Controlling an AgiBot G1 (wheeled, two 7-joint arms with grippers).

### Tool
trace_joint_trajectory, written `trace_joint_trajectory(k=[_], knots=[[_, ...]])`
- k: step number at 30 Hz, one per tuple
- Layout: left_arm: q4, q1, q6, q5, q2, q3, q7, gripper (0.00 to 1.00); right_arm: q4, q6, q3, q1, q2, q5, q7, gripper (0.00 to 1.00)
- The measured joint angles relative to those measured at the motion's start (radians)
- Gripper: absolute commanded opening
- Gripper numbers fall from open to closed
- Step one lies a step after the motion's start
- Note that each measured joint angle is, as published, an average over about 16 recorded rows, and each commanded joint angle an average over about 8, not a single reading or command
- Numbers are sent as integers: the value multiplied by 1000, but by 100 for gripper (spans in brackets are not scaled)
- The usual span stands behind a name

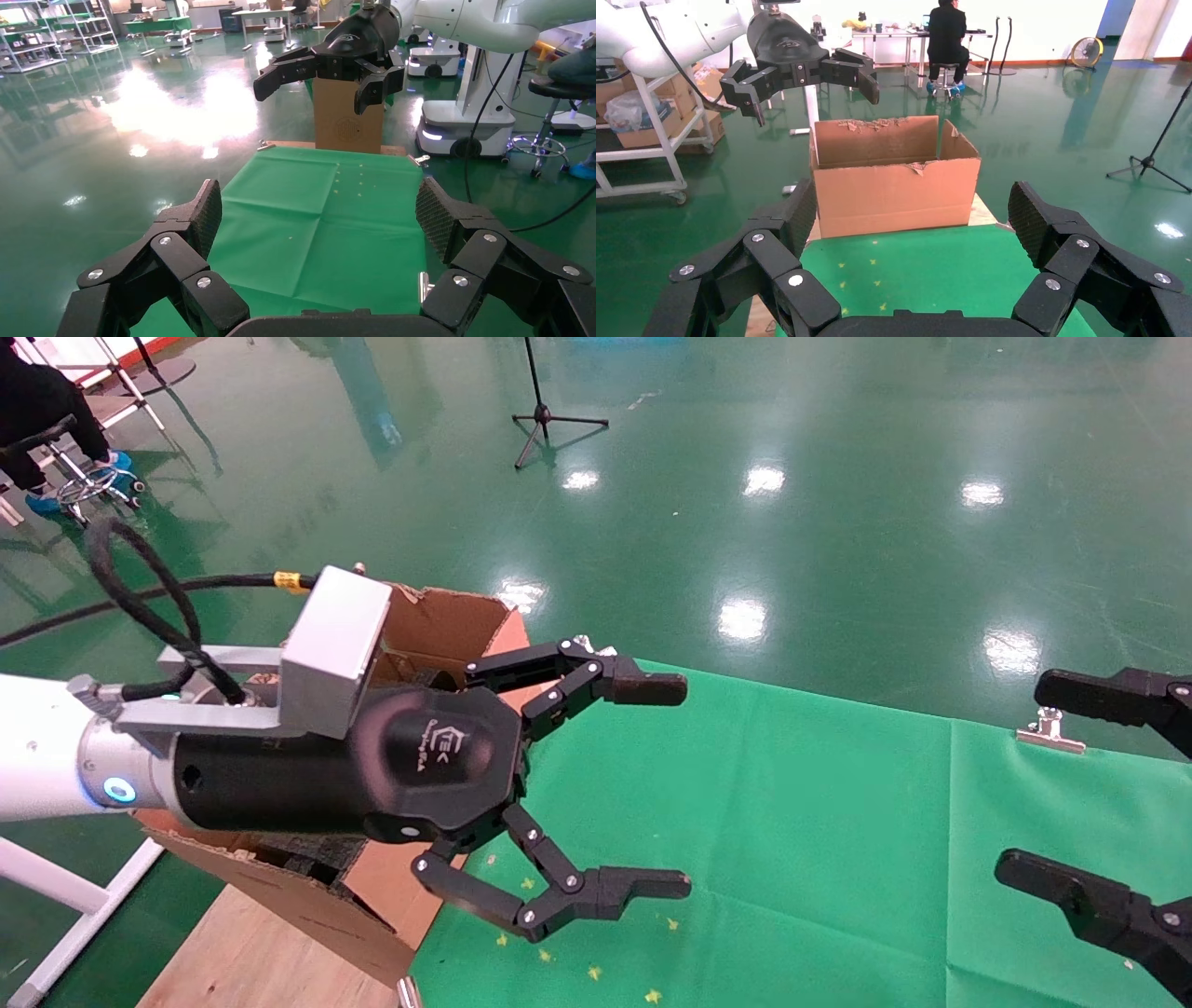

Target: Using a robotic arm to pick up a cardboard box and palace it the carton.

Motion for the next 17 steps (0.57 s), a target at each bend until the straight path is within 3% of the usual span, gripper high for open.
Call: trace_joint_trajectory(k=[17], knots=[[0,0,0,0,0,0,0,100,0,0,0,0,0,0,0,100]])
